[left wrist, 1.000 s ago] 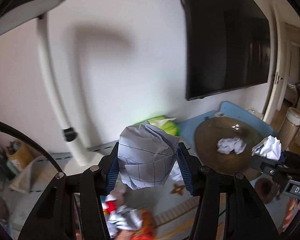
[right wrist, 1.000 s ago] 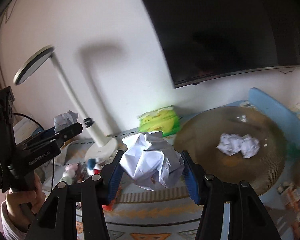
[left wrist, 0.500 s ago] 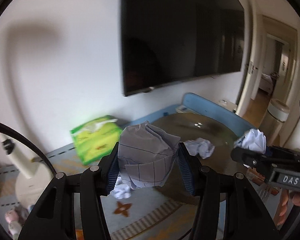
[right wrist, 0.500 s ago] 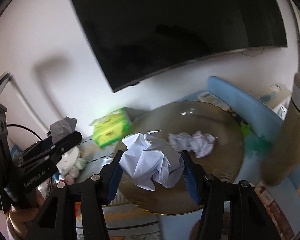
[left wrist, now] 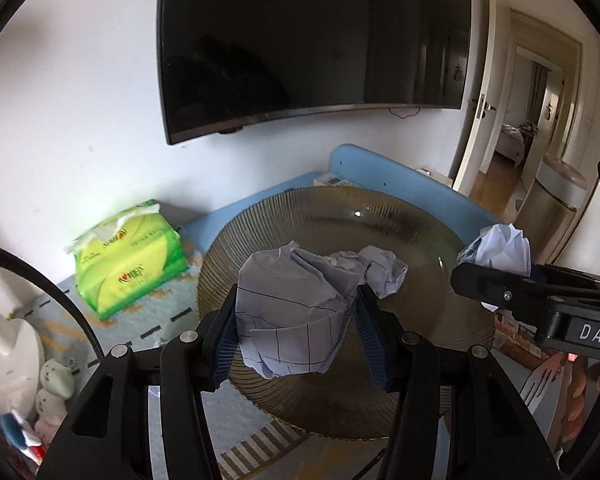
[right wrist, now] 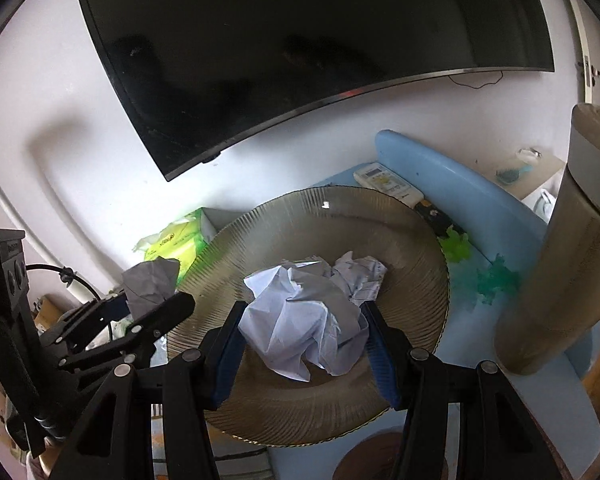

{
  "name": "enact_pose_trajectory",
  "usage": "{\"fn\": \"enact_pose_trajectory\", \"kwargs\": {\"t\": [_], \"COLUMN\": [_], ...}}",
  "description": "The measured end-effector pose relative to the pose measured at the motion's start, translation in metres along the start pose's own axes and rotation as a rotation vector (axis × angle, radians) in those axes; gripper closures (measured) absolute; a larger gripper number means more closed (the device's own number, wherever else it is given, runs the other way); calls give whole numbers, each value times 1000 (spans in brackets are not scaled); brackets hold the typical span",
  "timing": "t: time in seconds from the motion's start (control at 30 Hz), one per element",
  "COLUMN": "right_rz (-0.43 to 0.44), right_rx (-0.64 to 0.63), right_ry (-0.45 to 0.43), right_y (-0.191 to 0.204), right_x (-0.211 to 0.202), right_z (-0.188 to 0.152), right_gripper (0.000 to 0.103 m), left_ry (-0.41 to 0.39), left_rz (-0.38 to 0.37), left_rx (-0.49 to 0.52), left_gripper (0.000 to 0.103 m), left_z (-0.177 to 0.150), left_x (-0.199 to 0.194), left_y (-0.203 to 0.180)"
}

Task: Organize objects
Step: 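Carry both paper balls to the brown glass bowl, then open both grippers to drop the paper balls into the bowl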

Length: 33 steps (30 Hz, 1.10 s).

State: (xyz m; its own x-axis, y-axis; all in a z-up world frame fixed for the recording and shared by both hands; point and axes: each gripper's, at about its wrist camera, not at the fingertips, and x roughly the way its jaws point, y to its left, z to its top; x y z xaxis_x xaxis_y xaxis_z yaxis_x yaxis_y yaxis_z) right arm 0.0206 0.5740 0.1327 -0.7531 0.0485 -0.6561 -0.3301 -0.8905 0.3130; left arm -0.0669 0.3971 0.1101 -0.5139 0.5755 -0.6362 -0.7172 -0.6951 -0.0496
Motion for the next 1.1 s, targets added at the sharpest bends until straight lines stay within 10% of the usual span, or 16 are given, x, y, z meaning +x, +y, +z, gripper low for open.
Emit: {"fn": "enact_pose_trajectory", "kwargs": {"t": [0.6, 0.7, 0.77, 1.1], "right_rz": [0, 34, 62, 40], "right_rx": [3, 43, 86, 80], "right_ry": [28, 68, 78, -21], "right_y": [-1, -5, -8, 1], "right_x": [13, 19, 21, -1], "right_z": [-2, -2, -3, 3], "right_gripper": [45, 4, 0, 0], "left_ry": [34, 97, 172, 135], "left_rz": [-62, -130, -222, -149], "left_rx": [17, 9, -27, 7], "left_gripper": [51, 39, 0, 0], "left_z": [-8, -8, -10, -8], "left_x": [19, 27, 38, 19], "left_y": [-5, -4, -1, 3]}}
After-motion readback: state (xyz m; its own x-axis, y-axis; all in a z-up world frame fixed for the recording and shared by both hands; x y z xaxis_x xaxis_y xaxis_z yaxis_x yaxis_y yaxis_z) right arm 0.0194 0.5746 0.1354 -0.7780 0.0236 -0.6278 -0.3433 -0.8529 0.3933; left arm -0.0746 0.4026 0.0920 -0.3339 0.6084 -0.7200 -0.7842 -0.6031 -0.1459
